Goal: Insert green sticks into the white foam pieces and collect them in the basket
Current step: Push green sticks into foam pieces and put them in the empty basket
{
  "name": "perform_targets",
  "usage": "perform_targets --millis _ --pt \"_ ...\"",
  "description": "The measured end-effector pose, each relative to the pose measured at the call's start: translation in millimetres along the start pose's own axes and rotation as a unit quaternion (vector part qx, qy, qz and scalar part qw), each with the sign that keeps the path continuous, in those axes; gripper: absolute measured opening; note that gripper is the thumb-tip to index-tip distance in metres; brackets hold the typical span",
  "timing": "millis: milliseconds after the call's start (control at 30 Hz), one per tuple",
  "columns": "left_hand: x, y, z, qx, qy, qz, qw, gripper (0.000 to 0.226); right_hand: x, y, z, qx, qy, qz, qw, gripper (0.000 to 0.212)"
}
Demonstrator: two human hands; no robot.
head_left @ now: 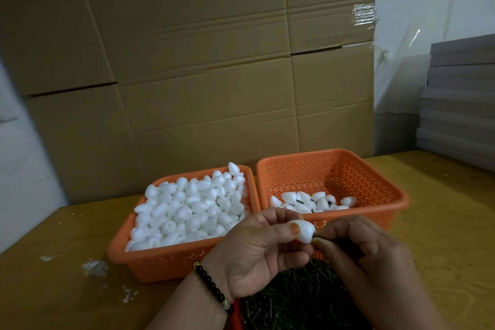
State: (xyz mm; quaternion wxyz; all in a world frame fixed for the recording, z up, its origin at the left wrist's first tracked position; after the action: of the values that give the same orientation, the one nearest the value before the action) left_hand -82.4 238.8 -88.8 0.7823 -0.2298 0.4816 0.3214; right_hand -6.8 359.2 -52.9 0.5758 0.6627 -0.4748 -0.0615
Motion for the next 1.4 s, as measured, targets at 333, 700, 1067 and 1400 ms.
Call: perform_targets --millis 333,700,1067,1400 --pt "-3.7 -1.2 1.1 0.005 -0.069 -0.011 0.998 0.025 -5.8 -1.8 -1.4 0.0 0.066 0.05 0.997 0.027" --pt "-4.9 -0.6 -0.4 0.014 -0.169 -0.01 0.985 0.037 0.1 -3.7 0.4 0.018 0.042 0.04 0.998 0.023" --pt "-38.1 24.7 -30.0 -0.141 0.077 0.087 0.983 0.022 11.5 -5.6 6.6 0.043 0.006 -0.029 0.999 0.013" --pt "-53.6 71.2 -35.2 -0.221 0.348 0.086 0.907 0.02 14.0 -13.0 25.5 0.164 -0.009 -0.068 0.984 0.023"
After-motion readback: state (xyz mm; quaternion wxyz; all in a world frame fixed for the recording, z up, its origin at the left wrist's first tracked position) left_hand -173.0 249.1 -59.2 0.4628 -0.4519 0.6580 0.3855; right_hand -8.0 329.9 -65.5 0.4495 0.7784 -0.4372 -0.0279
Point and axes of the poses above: each hand's wrist, its own y-axis towards the middle knuckle, its own z-axis out of the palm, x = y × z, the point moved 8 cm from there along y, towards the middle knuckle
